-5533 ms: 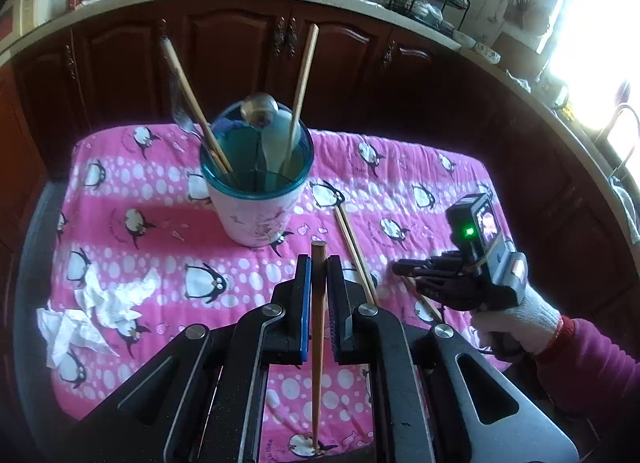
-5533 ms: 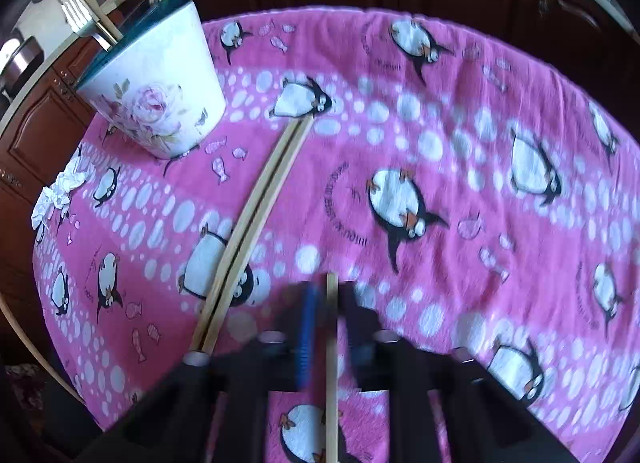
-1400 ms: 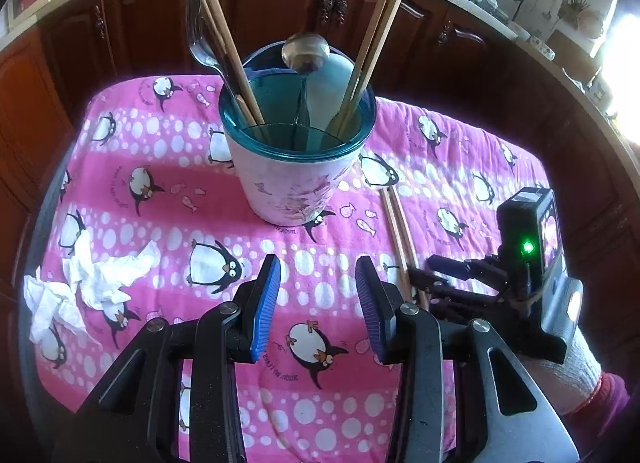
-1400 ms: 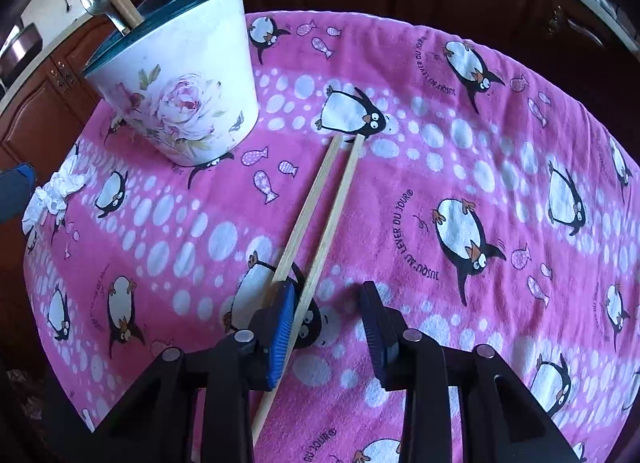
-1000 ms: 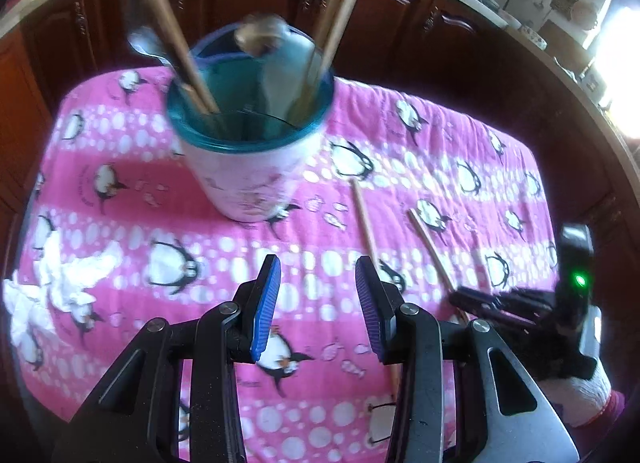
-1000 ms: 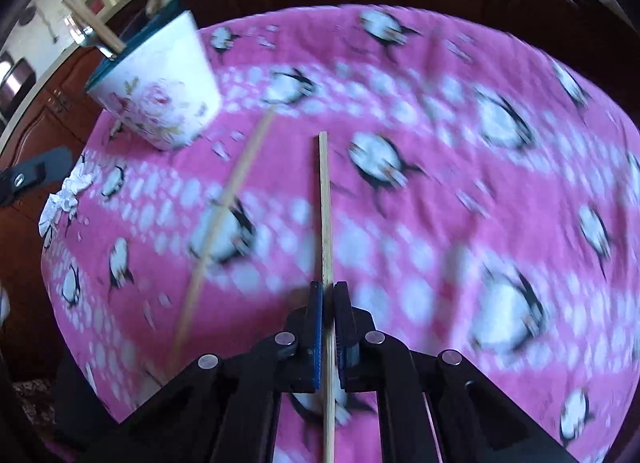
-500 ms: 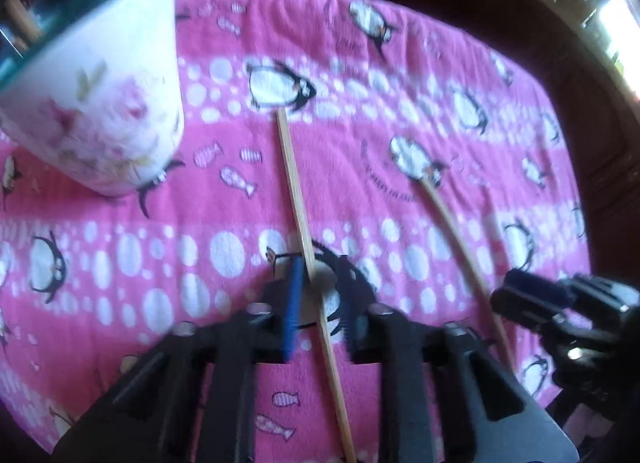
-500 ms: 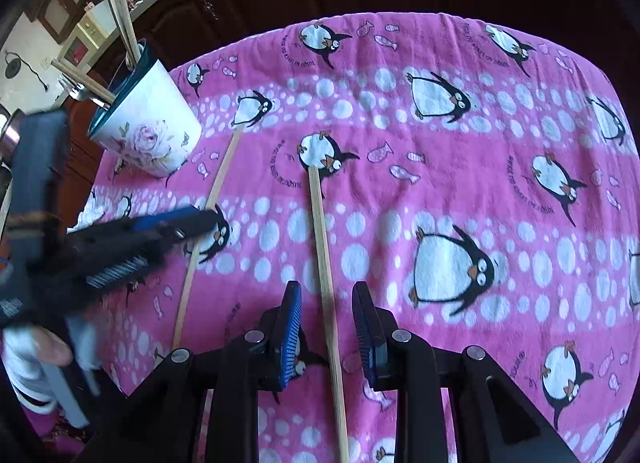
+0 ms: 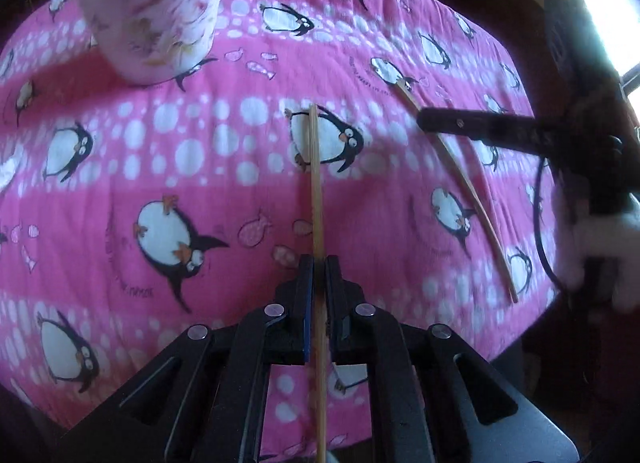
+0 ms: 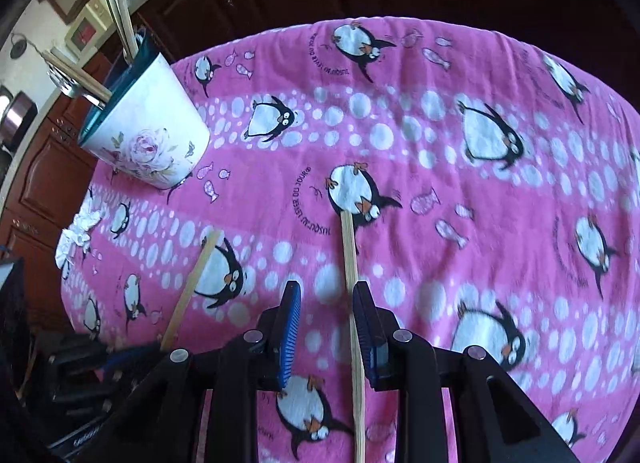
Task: Organize utensils
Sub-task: 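Close the left gripper on a chopstick while the right grasps the other chopstick, then lift both chopsticks with both grippers and carry them above the holder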
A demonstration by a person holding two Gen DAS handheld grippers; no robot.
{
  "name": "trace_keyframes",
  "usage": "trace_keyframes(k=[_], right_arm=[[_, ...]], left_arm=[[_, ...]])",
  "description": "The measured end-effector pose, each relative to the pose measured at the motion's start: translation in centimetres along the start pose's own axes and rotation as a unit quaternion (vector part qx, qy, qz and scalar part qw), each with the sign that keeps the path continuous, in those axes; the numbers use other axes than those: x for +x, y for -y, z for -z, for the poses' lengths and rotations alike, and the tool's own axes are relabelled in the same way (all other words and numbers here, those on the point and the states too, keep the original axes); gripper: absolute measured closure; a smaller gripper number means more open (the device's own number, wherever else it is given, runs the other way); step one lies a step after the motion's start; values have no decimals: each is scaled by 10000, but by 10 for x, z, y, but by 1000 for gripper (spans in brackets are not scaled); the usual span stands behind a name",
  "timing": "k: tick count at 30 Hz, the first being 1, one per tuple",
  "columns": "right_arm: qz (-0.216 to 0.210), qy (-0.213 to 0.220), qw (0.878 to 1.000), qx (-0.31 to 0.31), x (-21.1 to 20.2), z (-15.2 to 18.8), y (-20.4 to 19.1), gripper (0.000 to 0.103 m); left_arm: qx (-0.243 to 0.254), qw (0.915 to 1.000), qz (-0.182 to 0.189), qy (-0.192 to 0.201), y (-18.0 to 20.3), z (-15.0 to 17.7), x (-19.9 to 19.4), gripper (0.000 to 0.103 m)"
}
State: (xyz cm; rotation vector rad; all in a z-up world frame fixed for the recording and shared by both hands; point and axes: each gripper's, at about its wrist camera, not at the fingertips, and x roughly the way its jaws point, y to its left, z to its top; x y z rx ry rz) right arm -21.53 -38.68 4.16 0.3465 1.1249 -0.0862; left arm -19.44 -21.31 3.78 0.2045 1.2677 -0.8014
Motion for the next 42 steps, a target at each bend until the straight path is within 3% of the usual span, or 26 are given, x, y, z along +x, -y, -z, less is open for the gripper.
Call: trace_keyframes(k=[5, 14, 17, 19, 21, 23, 30, 42], right_arm=[[89, -72, 9999, -101, 7, -11, 1, 78], [148, -259, 9984, -484, 21, -25, -4, 78], [175, -299, 9978, -569, 29, -26, -3, 84], [147, -238, 9979, -581, 31, -28, -2, 90], [93, -204, 9981, -579, 32, -30, -1, 95], [-32, -140, 9986, -512, 29, -32, 2, 96], [-391, 518, 9966, -510, -32, -31, 0, 96], [-677, 1294, 9848, -941, -124, -11, -43, 96]], left_arm=[[118, 9995, -124, 249, -1, -24, -6, 78], [669, 9964, -469, 218, 19, -67, 22, 75], [785, 9954, -539, 67, 24, -74, 36, 75], [809, 9952, -557, 1, 24, -77, 42, 78], [864, 9941, -658, 76, 25, -78, 43, 96], [743, 9958, -531, 72, 20, -81, 41, 97], [404, 9965, -310, 656, -1, -81, -19, 99], [311, 9848, -75, 1705, -9, -61, -133, 99]])
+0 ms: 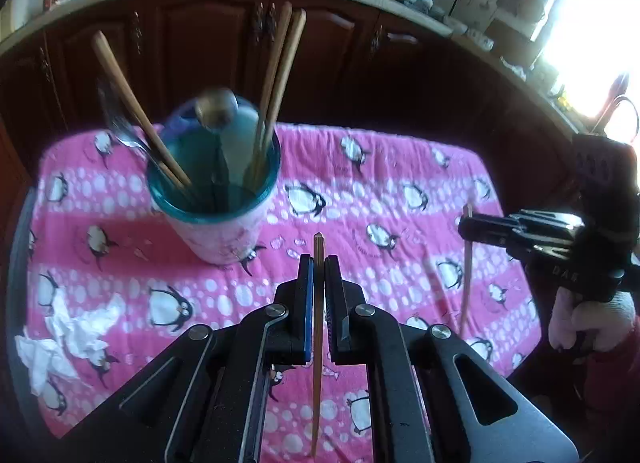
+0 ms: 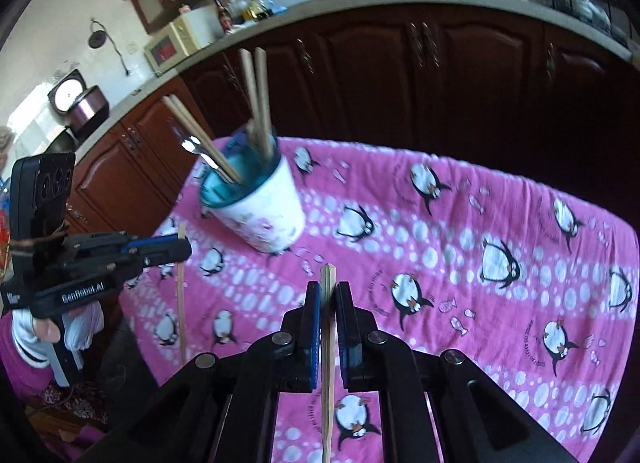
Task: Organize utensils
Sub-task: 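Lift both chopsticks with both grippers and carry them above the holder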
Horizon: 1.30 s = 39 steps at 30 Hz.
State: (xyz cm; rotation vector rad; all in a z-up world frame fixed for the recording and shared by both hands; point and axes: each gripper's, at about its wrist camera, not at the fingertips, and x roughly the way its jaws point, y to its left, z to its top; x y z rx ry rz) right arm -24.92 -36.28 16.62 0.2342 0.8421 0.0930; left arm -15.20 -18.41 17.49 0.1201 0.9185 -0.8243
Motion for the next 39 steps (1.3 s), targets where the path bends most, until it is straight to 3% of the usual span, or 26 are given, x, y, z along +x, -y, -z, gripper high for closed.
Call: trace_keyframes(k=[12, 21, 32, 39], right_arm=[[-182, 591, 9970, -460, -43, -35, -50, 97], [-324, 1138, 9904, -709, -66, -98, -84, 97], [-128, 1476, 9848, -911, -55, -164, -110, 97], [-111, 1417, 9862, -846, -26, -183, -103, 97]], left_arm=[[-23, 9975, -1, 708, -14, -18, -76, 99], [-267, 9879, -239, 1507, -41, -71, -128, 99], [-392, 9764, -689, 2011, -63, -135, -122, 99], [-443, 9760, -838, 1962, -74, -154, -94, 99]])
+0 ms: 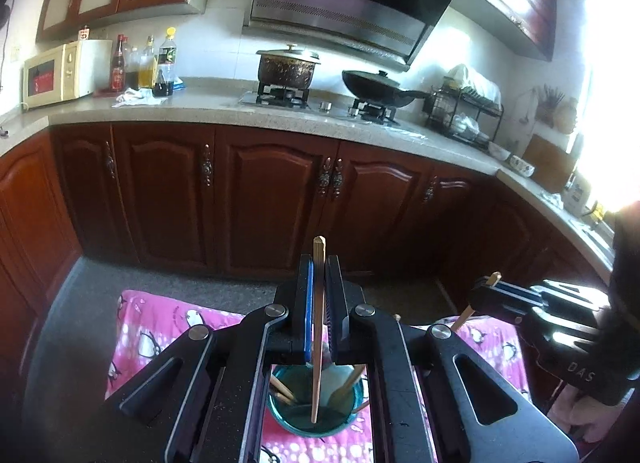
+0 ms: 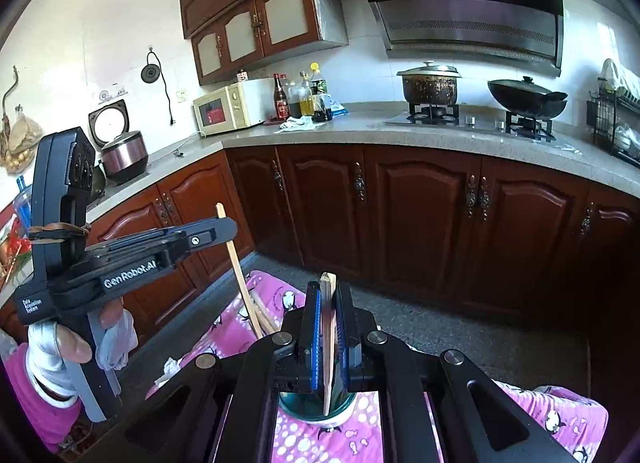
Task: Organize utensils
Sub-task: 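Lift both chopsticks with both grippers and carry them above the holder, then lower the chopsticks into the holder and open both grippers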
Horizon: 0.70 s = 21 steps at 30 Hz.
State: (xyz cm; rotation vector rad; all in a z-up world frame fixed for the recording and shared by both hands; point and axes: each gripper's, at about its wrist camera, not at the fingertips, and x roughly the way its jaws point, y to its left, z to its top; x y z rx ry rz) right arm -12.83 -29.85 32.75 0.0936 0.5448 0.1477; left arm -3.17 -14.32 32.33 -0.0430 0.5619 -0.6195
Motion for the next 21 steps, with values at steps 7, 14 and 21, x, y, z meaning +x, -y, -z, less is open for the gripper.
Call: trace_keyframes(k=[7, 14, 21], right_arm=[[73, -61, 9999, 104, 20, 3, 13, 97], [123, -212, 9997, 96, 41, 10, 17, 97], [93, -275, 9995, 113, 49, 14, 18, 97]], left_arm=[[-104, 9997, -205, -35, -7, 7, 30, 99], [53, 9991, -408, 84, -6, 12, 43, 99], [118, 9992, -385, 87, -5, 12, 42, 99]])
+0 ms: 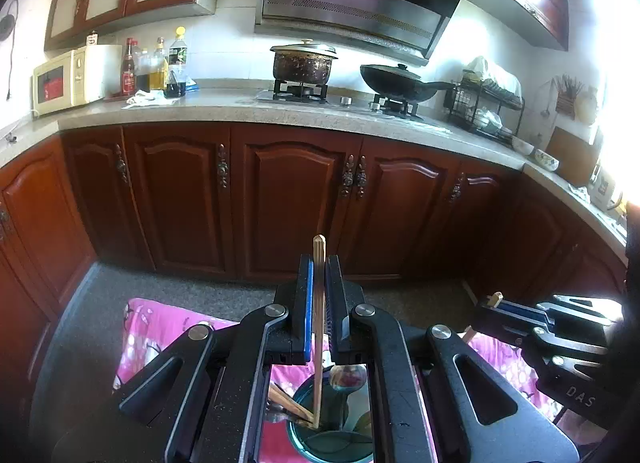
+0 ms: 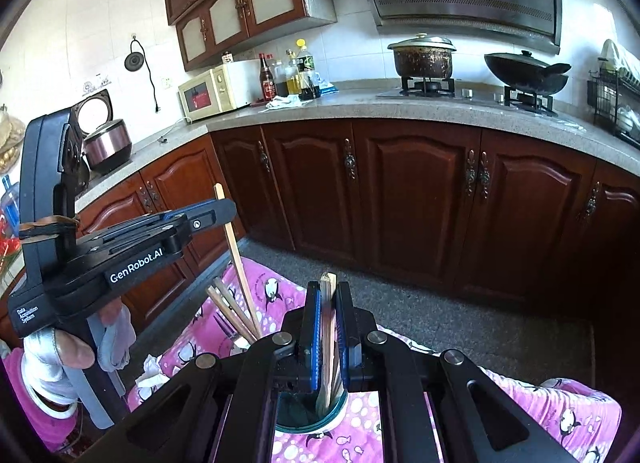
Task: Organize utensils
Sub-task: 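Lower the chopsticks into the holder and open both grippers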
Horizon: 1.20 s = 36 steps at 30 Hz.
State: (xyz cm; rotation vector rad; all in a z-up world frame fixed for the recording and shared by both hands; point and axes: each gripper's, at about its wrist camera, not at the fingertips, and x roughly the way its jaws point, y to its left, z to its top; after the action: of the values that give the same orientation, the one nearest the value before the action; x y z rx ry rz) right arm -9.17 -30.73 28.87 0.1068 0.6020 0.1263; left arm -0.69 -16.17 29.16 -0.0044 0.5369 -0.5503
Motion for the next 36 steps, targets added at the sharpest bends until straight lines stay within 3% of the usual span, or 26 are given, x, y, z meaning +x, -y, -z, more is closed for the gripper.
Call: trace_keyframes(k=[13, 21, 28, 31, 33, 36], right_arm=[[61, -84, 9999, 109, 17, 13, 1, 97], [-49, -478, 9986, 222, 46, 40, -1, 96], [-269, -416, 9976, 479, 45, 43, 8, 94], [-248, -380, 9975, 543, 38, 46, 11, 86], [-244, -380, 9972, 601, 34, 50, 13, 80], [-248, -398, 9967, 666, 29, 57, 15, 79]], left_arm=[[-48, 9999, -81, -114, -3, 7, 8, 99], [-4, 9990, -54, -442, -3, 34, 21, 99], [-135, 9971, 131, -733, -2, 52, 23, 98], [-190, 9967, 131, -775, -4, 55, 17, 87], [-222, 9966, 149, -781, -4, 57, 11, 73], [-205, 9967, 152, -773, -2, 61, 1, 70]])
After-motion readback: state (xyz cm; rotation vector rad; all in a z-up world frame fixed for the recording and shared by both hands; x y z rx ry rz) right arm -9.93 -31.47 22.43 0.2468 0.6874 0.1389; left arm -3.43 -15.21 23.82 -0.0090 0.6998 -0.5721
